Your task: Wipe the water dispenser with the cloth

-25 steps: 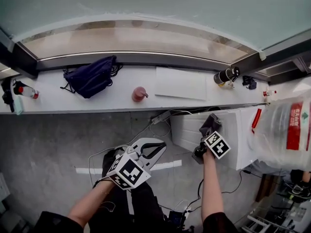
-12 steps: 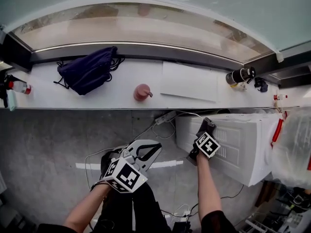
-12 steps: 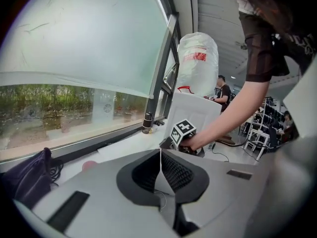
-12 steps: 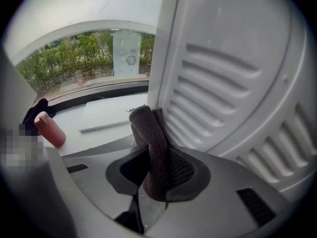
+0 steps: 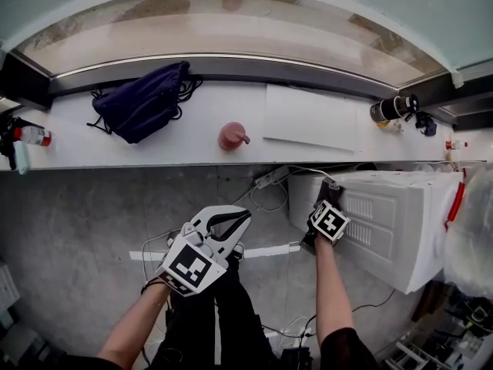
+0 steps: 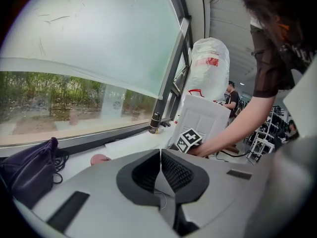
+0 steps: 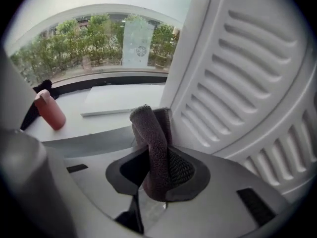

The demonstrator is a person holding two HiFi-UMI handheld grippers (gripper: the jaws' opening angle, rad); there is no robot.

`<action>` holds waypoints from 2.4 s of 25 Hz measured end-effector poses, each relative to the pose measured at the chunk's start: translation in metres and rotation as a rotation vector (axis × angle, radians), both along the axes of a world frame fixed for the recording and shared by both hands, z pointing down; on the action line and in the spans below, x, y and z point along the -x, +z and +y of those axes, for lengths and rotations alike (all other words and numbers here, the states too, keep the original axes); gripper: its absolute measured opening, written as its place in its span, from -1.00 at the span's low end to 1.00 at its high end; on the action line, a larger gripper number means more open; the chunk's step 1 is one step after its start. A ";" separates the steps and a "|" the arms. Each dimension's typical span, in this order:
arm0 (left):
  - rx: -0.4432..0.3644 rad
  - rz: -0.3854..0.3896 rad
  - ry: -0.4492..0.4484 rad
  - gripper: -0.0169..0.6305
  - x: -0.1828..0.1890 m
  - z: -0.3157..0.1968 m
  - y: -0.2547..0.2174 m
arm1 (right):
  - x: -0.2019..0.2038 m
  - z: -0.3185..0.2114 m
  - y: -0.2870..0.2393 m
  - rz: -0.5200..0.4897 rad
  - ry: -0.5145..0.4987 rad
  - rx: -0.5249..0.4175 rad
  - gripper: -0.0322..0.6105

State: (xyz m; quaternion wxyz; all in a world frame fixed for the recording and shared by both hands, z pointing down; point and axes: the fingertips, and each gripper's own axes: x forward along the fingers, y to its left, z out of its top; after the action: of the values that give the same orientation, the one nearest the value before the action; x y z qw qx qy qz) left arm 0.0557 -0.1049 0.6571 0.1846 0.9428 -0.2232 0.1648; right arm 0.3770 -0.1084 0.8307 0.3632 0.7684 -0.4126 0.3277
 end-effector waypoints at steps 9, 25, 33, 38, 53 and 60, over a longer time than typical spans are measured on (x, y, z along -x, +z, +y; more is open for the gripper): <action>-0.041 0.036 0.122 -0.89 -0.025 0.005 -0.061 | 0.059 0.027 -0.126 -0.049 -0.223 -0.076 -0.58; -0.109 0.135 0.261 -0.89 -0.068 0.004 -0.152 | 0.020 0.051 -0.365 0.152 -0.163 -0.221 -0.58; -0.084 0.166 0.256 -0.89 -0.078 0.019 -0.148 | -0.010 0.081 -0.349 0.180 -0.072 -0.188 -0.58; -0.034 0.180 0.220 -0.89 -0.078 0.024 -0.134 | -0.015 0.081 -0.313 0.178 -0.036 -0.174 -0.58; -0.002 0.095 0.161 -0.89 -0.067 0.023 -0.076 | -0.028 0.073 -0.165 0.105 0.081 -0.077 -0.58; 0.002 0.067 0.150 -0.89 -0.069 0.020 -0.048 | -0.030 0.068 -0.093 0.083 0.106 -0.015 -0.58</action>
State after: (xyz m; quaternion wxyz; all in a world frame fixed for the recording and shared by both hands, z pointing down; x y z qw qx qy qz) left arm 0.1252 -0.0849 0.6089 0.1801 0.9617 -0.1454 0.1466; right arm 0.4071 -0.0401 0.7381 0.3565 0.8047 -0.3585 0.3111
